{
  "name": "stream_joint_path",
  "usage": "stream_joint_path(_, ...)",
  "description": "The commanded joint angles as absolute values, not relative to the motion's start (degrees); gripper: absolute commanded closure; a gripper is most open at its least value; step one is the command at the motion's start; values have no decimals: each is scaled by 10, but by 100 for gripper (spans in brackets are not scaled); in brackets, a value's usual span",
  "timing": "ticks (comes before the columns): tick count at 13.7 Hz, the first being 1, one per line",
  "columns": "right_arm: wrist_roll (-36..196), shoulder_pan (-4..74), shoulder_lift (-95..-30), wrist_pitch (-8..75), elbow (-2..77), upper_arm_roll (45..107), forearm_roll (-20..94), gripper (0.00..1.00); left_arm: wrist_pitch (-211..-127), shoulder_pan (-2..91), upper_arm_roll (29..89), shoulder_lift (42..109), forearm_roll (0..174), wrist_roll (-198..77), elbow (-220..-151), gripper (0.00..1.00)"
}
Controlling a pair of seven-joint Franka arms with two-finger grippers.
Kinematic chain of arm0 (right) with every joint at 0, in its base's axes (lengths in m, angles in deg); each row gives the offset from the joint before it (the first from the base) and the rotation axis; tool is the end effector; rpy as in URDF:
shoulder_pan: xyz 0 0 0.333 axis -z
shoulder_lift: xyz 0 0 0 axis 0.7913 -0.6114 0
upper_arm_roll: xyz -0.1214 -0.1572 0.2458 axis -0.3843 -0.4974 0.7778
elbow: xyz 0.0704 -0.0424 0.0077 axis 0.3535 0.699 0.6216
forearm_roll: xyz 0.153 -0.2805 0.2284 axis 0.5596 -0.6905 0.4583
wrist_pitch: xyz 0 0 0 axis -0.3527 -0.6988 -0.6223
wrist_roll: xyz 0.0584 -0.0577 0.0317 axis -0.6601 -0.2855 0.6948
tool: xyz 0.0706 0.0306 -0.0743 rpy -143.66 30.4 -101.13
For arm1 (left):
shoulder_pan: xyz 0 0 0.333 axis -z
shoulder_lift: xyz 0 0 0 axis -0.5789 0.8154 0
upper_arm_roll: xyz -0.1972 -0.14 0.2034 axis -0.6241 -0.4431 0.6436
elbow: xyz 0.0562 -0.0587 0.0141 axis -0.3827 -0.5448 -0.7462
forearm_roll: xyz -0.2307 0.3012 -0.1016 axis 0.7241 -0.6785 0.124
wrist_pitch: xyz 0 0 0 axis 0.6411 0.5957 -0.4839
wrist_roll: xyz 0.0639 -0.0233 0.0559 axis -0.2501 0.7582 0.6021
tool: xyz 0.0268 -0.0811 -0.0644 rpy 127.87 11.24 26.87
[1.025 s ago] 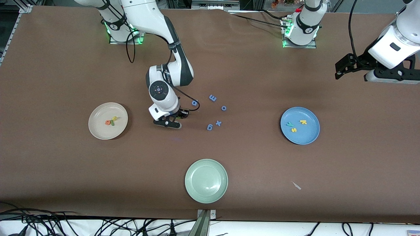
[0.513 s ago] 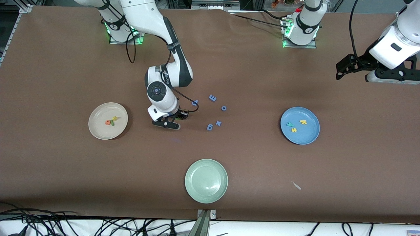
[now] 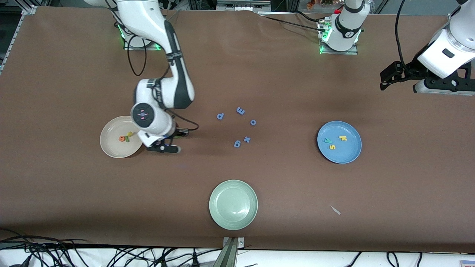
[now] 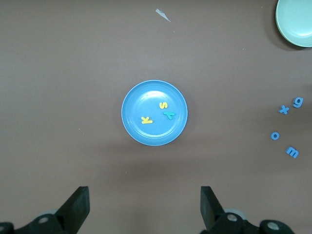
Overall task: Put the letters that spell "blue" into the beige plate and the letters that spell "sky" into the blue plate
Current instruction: 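Carry the green p to the beige plate and release it with the right gripper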
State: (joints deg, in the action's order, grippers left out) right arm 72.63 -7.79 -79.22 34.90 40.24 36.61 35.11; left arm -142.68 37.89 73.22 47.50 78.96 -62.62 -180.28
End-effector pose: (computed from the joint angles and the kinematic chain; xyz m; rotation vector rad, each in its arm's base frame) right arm 0.5903 0.2368 0.2402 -3.1256 0.0560 0.2799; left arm 0.5383 -0.0633 0.6134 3.1277 -0.0599 -0.0262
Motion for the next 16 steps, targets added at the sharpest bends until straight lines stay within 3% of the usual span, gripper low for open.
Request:
stream_joint_path(1, 830, -76, -787, 288, 410, 308, 356, 64, -1416, 379, 732, 484, 778, -638, -1785, 0)
stream_joint_path(5, 945, -13, -803, 277, 419, 287, 353, 64, -1416, 382, 731, 484, 777, -635, -1784, 0)
stream_joint_path(6, 965, 3, -809, 273, 420, 288, 352, 60, -1416, 383, 731, 484, 777, -635, -1785, 0)
stream_joint_path(7, 971, 14, -810, 264, 423, 288, 352, 38, -1416, 382, 731, 484, 777, -635, -1785, 0)
stream_joint_path(8, 971, 20, -814, 263, 424, 288, 352, 5, -1416, 381, 731, 484, 777, -636, -1785, 0)
stream_joint_path(9, 972, 21, -814, 262, 423, 288, 352, 0, -1416, 382, 731, 484, 777, -635, -1784, 0)
stream_joint_path(16, 957, 9, -807, 235, 384, 289, 355, 0, -1416, 380, 731, 484, 777, -637, -1785, 0)
